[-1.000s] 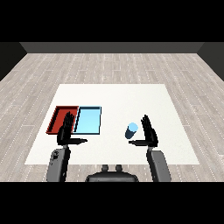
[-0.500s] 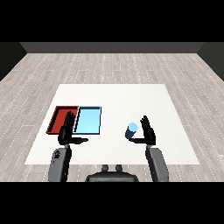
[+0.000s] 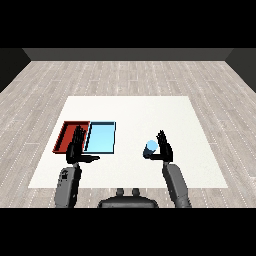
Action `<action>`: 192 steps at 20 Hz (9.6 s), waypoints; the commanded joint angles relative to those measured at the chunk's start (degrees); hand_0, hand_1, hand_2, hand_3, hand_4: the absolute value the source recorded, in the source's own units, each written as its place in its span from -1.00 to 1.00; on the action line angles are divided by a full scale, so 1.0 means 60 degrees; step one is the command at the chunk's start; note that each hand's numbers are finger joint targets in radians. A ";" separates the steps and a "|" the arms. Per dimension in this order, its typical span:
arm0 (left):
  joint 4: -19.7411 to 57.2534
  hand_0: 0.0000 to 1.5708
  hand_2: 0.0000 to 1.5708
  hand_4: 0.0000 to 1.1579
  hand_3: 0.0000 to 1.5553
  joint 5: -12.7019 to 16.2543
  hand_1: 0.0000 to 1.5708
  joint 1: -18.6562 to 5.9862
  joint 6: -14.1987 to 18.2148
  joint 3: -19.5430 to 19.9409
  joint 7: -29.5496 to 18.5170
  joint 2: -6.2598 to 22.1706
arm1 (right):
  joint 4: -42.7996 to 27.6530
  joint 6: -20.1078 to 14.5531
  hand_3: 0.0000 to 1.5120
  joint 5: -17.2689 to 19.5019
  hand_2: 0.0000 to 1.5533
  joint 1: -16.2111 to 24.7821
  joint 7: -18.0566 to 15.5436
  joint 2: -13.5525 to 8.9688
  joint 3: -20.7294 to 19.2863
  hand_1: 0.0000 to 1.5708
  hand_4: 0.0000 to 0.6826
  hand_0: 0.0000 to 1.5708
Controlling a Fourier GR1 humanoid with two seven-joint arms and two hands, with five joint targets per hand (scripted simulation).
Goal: Pick the blue can and put it in the blue box
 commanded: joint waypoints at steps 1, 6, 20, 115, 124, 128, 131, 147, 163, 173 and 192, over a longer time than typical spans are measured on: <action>-0.0004 -1.00 -1.00 -1.00 -1.00 -0.0113 -1.00 -0.0004 0.0072 -0.0281 -0.0069 -0.0220 | 0.0166 0.0183 -1.00 -0.0382 -1.00 -0.0517 0.0689 -0.0017 -0.0198 -1.00 -1.00 -1.00; -0.0583 -1.00 -1.00 -1.00 -1.00 0.0183 -1.00 0.0649 -0.0305 -0.0056 -0.0001 0.0083 | 0.2359 -0.0547 -1.00 -0.0795 -1.00 -0.1071 -0.0923 0.0036 0.0576 -1.00 -1.00 -1.00; 0.0037 -1.00 -1.00 -1.00 -1.00 -0.0121 -1.00 0.0236 -0.0042 -0.0222 -0.0290 -0.0179 | 0.1871 -0.2194 0.91 -0.0586 0.93 -0.1242 -0.0767 -0.0022 0.0694 0.94 0.85 0.94; 0.5007 -1.00 -1.00 -1.00 -1.00 0.2355 -1.00 -0.4624 0.5172 -0.6124 0.0408 -0.0569 | -0.1588 -0.2779 0.86 -0.0190 0.89 -0.2851 0.1214 -0.0305 0.4626 0.92 0.65 0.92; 0.5229 -1.00 -0.62 -0.08 -1.00 0.1220 -1.00 -0.5242 0.5822 -0.6029 0.0690 -0.0554 | -0.0301 -0.3651 0.85 -0.0936 0.88 -0.3829 0.0552 0.0024 0.5199 0.89 0.63 0.89; 0.4859 -0.01 0.01 0.11 -0.74 0.1544 -0.01 -0.4844 0.6135 -0.6477 0.0790 -0.0556 | -0.1228 -0.3453 0.86 -0.0625 0.88 -0.3535 0.1165 0.0024 0.4926 0.89 0.72 0.89; 0.4551 -0.20 -0.13 0.13 -0.54 0.1498 -0.20 -0.4568 0.6318 -0.6657 0.1044 -0.0557 | -0.0416 -0.3623 0.85 -0.1015 0.87 -0.4051 0.0696 0.0024 0.5013 0.89 0.74 0.89; 0.3984 1.00 0.98 0.80 0.89 0.1989 1.00 -0.3958 0.6736 -0.5982 -0.0900 -0.0569 | -0.1204 -0.3045 -1.00 -0.0355 -1.00 -0.3194 0.1583 0.0033 0.4348 -1.00 -1.00 -1.00; 0.5341 1.00 1.00 0.96 0.90 0.1263 1.00 -0.4517 0.6636 -0.4983 -0.1672 -0.0268 | -0.3044 -0.1531 -1.00 -0.1313 -1.00 -0.2103 0.1367 -0.0648 0.2683 -1.00 -1.00 -1.00; 0.6721 0.99 0.98 0.96 0.91 0.1458 0.99 -0.5406 0.6188 -0.3147 -0.0982 0.1460 | -0.5018 -0.1497 -1.00 -0.1553 -1.00 -0.0550 0.1096 -0.1733 0.1305 -1.00 -1.00 -1.00; 1.3954 1.00 0.97 0.67 0.86 0.0437 1.00 -0.7952 0.5707 -0.2418 0.0271 0.1063 | -0.3503 -0.1204 -1.00 -0.1884 -1.00 -0.0524 0.0497 -0.1166 0.0731 -1.00 -1.00 -1.00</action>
